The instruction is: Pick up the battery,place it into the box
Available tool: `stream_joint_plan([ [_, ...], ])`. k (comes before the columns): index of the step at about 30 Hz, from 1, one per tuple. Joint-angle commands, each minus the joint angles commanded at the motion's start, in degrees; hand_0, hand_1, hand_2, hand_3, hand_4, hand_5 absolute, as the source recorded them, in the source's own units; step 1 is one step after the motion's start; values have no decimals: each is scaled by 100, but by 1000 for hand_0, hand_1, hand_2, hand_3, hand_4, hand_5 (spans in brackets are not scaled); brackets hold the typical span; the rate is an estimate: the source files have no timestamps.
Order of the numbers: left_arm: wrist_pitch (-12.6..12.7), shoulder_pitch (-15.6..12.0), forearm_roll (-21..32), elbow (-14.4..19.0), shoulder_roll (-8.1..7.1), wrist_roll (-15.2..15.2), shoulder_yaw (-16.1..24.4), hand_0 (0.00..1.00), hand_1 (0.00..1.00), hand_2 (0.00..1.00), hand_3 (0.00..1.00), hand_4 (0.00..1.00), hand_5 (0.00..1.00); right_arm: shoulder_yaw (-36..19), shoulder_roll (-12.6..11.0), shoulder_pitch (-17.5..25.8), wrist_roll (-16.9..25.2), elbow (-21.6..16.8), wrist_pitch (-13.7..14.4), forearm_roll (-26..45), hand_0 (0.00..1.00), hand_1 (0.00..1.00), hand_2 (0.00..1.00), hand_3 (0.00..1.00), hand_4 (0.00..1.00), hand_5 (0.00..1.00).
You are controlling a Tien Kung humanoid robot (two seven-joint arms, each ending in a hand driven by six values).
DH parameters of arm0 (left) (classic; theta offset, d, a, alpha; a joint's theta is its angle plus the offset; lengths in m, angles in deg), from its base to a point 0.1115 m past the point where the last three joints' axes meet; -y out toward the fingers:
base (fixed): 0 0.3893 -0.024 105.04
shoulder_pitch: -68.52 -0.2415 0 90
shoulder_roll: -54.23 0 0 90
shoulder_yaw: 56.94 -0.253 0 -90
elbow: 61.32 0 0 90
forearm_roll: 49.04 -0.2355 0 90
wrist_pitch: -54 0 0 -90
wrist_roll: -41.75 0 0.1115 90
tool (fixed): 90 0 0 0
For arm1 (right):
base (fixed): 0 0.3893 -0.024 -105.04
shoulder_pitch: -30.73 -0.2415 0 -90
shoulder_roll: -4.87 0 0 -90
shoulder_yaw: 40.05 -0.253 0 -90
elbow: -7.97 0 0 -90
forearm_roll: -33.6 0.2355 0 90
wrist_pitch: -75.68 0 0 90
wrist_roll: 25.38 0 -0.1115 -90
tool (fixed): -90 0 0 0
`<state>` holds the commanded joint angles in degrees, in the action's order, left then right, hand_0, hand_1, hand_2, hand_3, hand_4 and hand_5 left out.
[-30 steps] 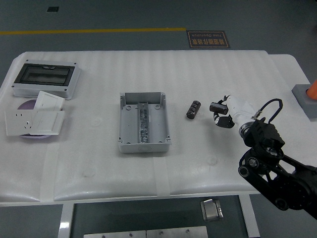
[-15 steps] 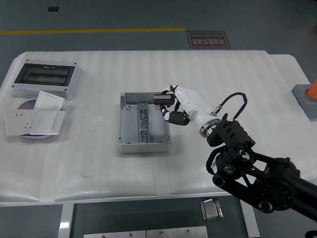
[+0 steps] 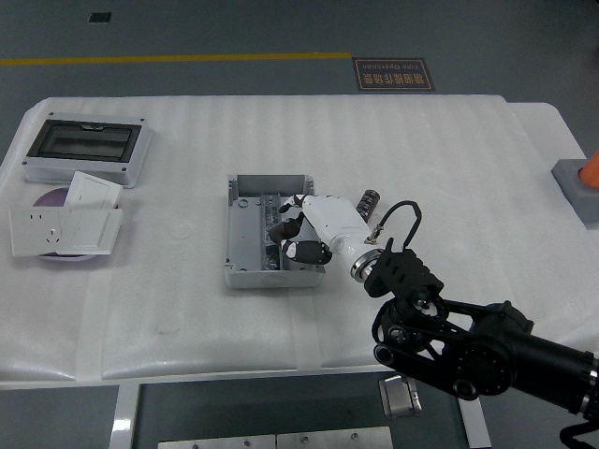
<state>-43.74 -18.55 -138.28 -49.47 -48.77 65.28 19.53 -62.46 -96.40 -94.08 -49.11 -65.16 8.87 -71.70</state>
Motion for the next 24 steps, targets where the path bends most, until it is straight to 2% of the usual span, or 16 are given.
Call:
stream_joint_plan([
  [7, -6, 12, 28, -5, 4, -7, -26, 541, 635, 542, 561, 567, 139, -391, -69, 118, 54, -33, 63, -95, 998, 998, 998, 998, 831, 440],
  [11, -8, 6, 32, -3, 7, 2, -25, 541, 635, 542, 561, 567, 139, -877, -223, 136, 41, 69, 144, -211, 998, 998, 998, 998, 831, 440],
  [14, -11, 7, 27, -3, 2, 5, -24, 542, 632, 540, 560, 564, 128, -1158, -387, 14, -5, 282, 127, -158, 998, 998, 998, 998, 833, 444],
  [19, -15, 23, 37, -8, 3, -4, -38, 542, 629, 538, 558, 561, 115, -1024, -532, -225, -50, 671, -3, 87, 998, 998, 998, 998, 831, 443],
  [24, -22, 32, 36, -9, 3, -4, -45, 542, 628, 539, 559, 559, 107, -682, -545, -369, -80, 894, -156, 375, 998, 998, 998, 998, 830, 440],
])
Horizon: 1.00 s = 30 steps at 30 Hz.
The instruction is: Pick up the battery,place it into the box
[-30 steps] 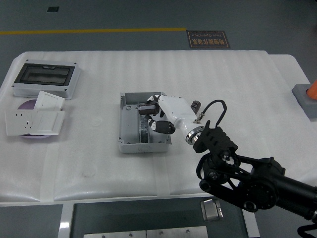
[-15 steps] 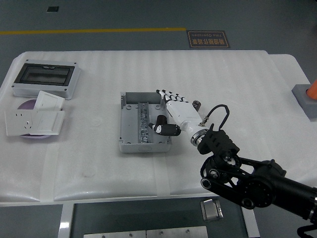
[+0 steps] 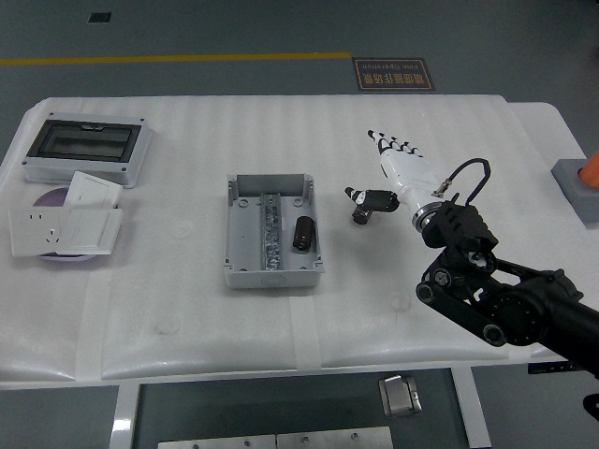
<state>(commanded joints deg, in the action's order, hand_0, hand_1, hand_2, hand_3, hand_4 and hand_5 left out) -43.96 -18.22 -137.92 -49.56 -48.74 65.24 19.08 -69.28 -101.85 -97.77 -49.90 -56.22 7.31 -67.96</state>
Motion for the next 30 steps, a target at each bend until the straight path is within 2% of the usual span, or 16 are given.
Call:
stream_joint_plan([
  [8, -10, 13, -14, 2, -10, 8, 7, 542, 626, 539, 559, 559, 100, 467, 71, -128, -21, 135, -152, 258, 998, 998, 998, 998, 825, 432],
  [18, -12, 20, 22, -3, 2, -6, -35, 541, 623, 537, 558, 560, 87, 979, 149, -353, 57, 673, -192, 612, 998, 998, 998, 998, 818, 427],
  [29, -10, 26, 12, 6, 8, 10, -21, 540, 622, 538, 559, 561, 86, 1138, 310, -464, 241, 1115, 139, 920, 998, 981, 968, 998, 820, 427],
  [30, -10, 27, 16, 5, 11, 10, -25, 539, 621, 538, 559, 559, 84, 1154, 324, -476, 265, 1153, 173, 947, 982, 813, 753, 904, 805, 403],
])
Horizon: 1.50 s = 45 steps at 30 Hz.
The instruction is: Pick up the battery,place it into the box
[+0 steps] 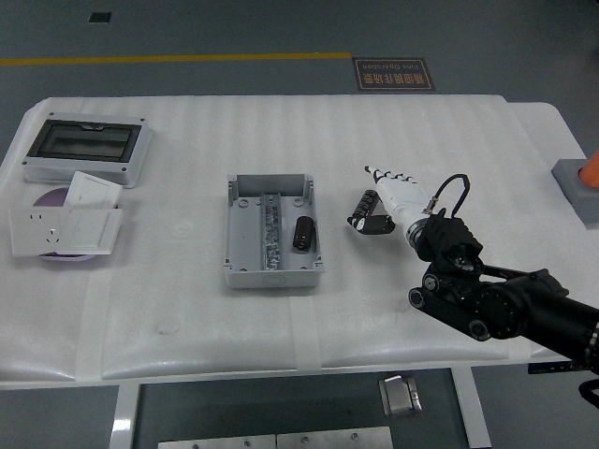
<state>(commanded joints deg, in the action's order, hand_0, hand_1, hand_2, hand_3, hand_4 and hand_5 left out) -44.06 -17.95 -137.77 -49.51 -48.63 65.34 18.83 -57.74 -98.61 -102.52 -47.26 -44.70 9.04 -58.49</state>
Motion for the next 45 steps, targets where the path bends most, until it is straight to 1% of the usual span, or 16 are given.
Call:
stream_joint_plan([
  [5, -2, 10, -10, -1, 13, -2, 8, 539, 621, 538, 559, 559, 84, 109, 45, -31, 94, 142, 131, 124, 982, 813, 753, 904, 805, 403],
  [6, -3, 12, -5, -1, 14, -3, 3, 540, 621, 537, 560, 561, 84, 139, 53, -36, 112, 167, 151, 149, 817, 647, 555, 719, 689, 281],
  [11, -10, 20, -13, 0, 20, 0, 7, 540, 621, 537, 560, 561, 84, 276, 88, -62, 186, 260, 211, 255, 817, 647, 555, 719, 689, 281],
  [12, -12, 22, -10, -1, 21, -2, 2, 536, 621, 537, 559, 563, 83, 298, 94, -64, 197, 271, 217, 273, 714, 581, 474, 651, 635, 226],
  [17, -14, 28, -28, -1, 29, 0, 17, 536, 621, 537, 559, 563, 83, 344, 104, -60, 232, 280, 244, 313, 714, 581, 474, 651, 635, 226],
  [18, -14, 29, -30, 0, 29, 0, 18, 536, 621, 538, 560, 564, 82, 340, 100, -58, 236, 270, 250, 307, 686, 560, 454, 643, 623, 218],
  [22, -11, 30, -40, 0, 31, -1, 32, 536, 621, 538, 560, 564, 82, 211, 42, -34, 248, 125, 299, 187, 686, 560, 454, 643, 623, 218],
  [25, -10, 30, -42, 0, 34, 0, 38, 535, 621, 538, 561, 563, 81, -47, -47, 6, 215, -164, 317, -12, 673, 553, 448, 641, 619, 219],
  [29, -12, 31, -50, -1, 38, 1, 41, 535, 621, 538, 561, 563, 81, -510, -180, 120, 147, -668, 312, -376, 673, 553, 448, 641, 619, 219],
  [31, -12, 30, -49, -1, 38, 0, 42, 535, 621, 539, 562, 564, 80, -750, -228, 215, 136, -960, 318, -485, 663, 538, 440, 635, 617, 223],
  [33, -12, 26, -56, 0, 37, 4, 50, 535, 621, 539, 562, 564, 80, -980, -250, 318, 170, -1248, 328, -457, 663, 538, 440, 635, 617, 223],
  [36, -14, 14, -65, 3, 33, 13, 61, 535, 621, 538, 561, 564, 81, -1235, -229, 480, 330, -1702, 282, -194, 661, 540, 441, 637, 617, 224],
  [38, -17, 4, -70, 5, 32, 21, 65, 535, 621, 538, 561, 564, 81, -1261, -176, 580, 379, -2013, 161, -170, 661, 540, 441, 637, 617, 224],
  [41, -21, -5, -78, 7, 31, 27, 72, 535, 621, 538, 561, 564, 81, -1141, -60, 670, 309, -2353, 15, -444, 661, 540, 441, 637, 617, 224],
  [42, -22, -6, -79, 6, 31, 26, 71, 534, 621, 538, 562, 566, 82, -1079, -11, 697, 264, -2418, -19, -572, 689, 588, 546, 680, 629, 247],
  [45, -24, -8, -79, 3, 33, 20, 66, 534, 621, 538, 562, 566, 82, -886, 108, 745, 129, -2452, -93, -947, 689, 588, 546, 680, 629, 247],
])
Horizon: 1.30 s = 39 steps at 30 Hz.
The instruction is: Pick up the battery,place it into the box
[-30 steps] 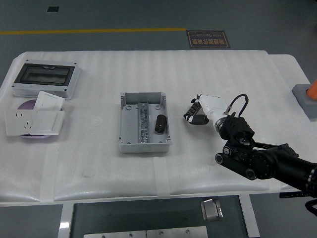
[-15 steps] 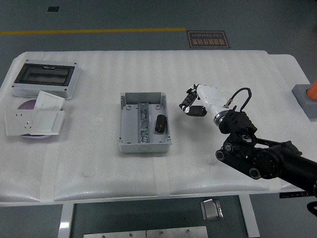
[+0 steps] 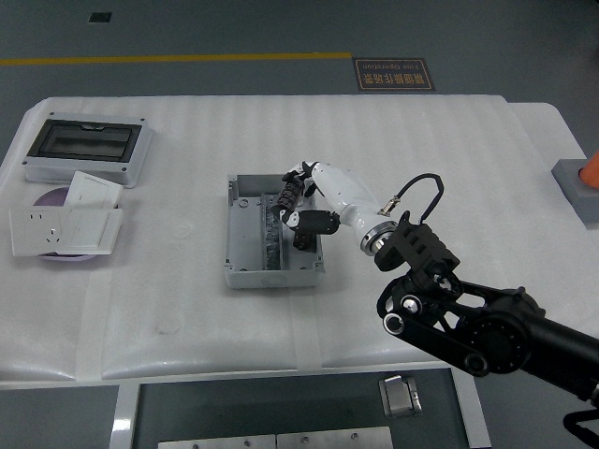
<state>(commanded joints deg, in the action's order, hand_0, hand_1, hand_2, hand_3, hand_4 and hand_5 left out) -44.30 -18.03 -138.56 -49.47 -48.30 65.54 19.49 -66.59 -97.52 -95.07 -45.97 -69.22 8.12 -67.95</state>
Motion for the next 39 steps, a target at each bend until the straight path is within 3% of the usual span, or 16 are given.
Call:
stream_joint_plan([
  [2, -5, -2, -1, 0, 0, 1, -2, 534, 621, 538, 562, 566, 82, 145, 37, -9, -82, 5, -52, -237, 689, 588, 546, 680, 629, 247],
  [3, -9, -2, -5, 0, -2, 2, -4, 535, 620, 538, 560, 568, 81, 229, 53, -24, -124, 11, -84, -378, 998, 998, 998, 998, 824, 399],
  [8, -20, -4, -13, -2, -7, 5, -6, 535, 620, 538, 560, 568, 81, 406, 86, -72, -255, 47, -178, -802, 998, 998, 998, 998, 824, 399],
  [9, -23, -5, -12, -2, -8, 5, -11, 535, 620, 535, 557, 576, 78, 427, 87, -83, -276, 52, -189, -848, 998, 998, 998, 998, 866, 430],
  [20, -66, -14, -10, -1, -3, 49, -15, 535, 620, 534, 556, 582, 74, 349, 66, -41, -311, 71, -168, -886, 998, 998, 998, 998, 872, 432],
  [24, -67, -11, 0, -4, 1, 46, -20, 534, 619, 533, 556, 583, 70, -84, -51, 107, -233, -21, -31, -863, 998, 998, 998, 998, 876, 435],
  [33, -58, -10, -17, -1, 2, 41, 16, 535, 616, 532, 555, 589, 57, -1517, -569, 712, 22, -7, 214, -530, 998, 998, 998, 998, 881, 448],
  [39, -59, -9, 39, 2, 25, 34, -26, 534, 613, 531, 557, 593, 41, -2615, -760, 1344, 762, -139, 657, 509, 998, 998, 998, 998, 877, 445],
])
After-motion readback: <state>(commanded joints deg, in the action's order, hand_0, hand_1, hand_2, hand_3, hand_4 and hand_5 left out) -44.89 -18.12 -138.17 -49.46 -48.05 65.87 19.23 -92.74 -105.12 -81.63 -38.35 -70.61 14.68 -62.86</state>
